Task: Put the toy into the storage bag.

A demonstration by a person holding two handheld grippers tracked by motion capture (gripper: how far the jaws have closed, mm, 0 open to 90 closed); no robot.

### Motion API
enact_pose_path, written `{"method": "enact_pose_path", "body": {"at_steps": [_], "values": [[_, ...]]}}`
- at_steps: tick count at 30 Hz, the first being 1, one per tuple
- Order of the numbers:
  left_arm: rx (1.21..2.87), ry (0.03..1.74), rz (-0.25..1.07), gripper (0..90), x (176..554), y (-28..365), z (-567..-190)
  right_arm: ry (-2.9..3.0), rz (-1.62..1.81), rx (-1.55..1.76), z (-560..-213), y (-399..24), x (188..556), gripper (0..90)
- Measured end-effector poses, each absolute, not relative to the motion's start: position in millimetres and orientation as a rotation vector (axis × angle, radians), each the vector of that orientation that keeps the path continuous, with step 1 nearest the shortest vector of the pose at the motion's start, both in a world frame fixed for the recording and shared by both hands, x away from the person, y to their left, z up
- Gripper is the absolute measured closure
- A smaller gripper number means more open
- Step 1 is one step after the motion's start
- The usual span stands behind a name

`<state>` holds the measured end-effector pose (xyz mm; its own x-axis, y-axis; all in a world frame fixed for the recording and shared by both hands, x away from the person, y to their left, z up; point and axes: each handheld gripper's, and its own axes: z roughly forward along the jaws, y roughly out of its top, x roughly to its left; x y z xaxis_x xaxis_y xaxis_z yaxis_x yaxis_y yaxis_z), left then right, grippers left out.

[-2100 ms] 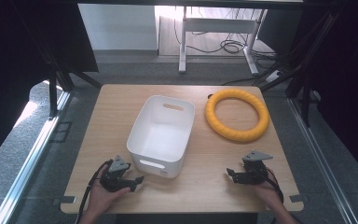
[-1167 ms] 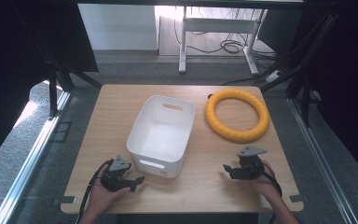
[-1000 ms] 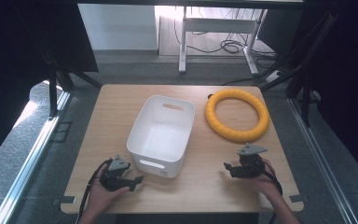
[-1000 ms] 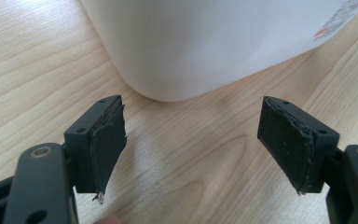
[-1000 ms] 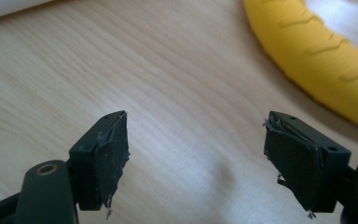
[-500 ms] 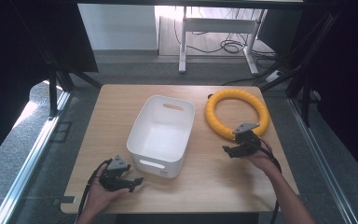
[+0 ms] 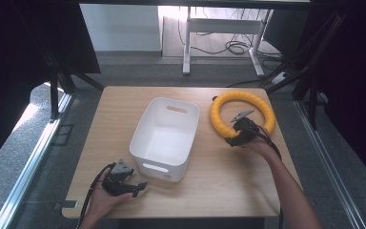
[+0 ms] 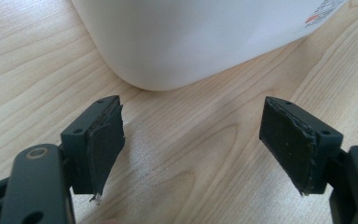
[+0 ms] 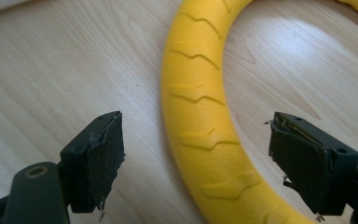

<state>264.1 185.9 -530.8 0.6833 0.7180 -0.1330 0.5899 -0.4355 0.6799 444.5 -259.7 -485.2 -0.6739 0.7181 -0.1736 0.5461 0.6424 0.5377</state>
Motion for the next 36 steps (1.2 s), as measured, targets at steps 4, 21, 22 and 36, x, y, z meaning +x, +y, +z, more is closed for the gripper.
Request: {"method": "enact_pose_path", "body": {"at_steps": [4,21,22,36], "values": [[2.170,1.002,0.226,22.0,264.1,185.7,-531.0,2.513,0.628,0.999,-488.7,-257.5,453.2,18.8],[2.175,1.005,0.230,22.3,264.5,184.9,-531.9,2.568,0.615,1.135,-516.0,-267.4,475.1,28.2],[2.178,1.002,0.229,22.3,264.6,184.7,-532.1,2.568,0.615,1.135,-516.0,-267.4,475.1,28.2],[2.178,1.013,0.236,22.5,265.0,184.3,-532.4,2.655,0.696,1.058,-507.0,-267.4,471.7,46.3]]}}
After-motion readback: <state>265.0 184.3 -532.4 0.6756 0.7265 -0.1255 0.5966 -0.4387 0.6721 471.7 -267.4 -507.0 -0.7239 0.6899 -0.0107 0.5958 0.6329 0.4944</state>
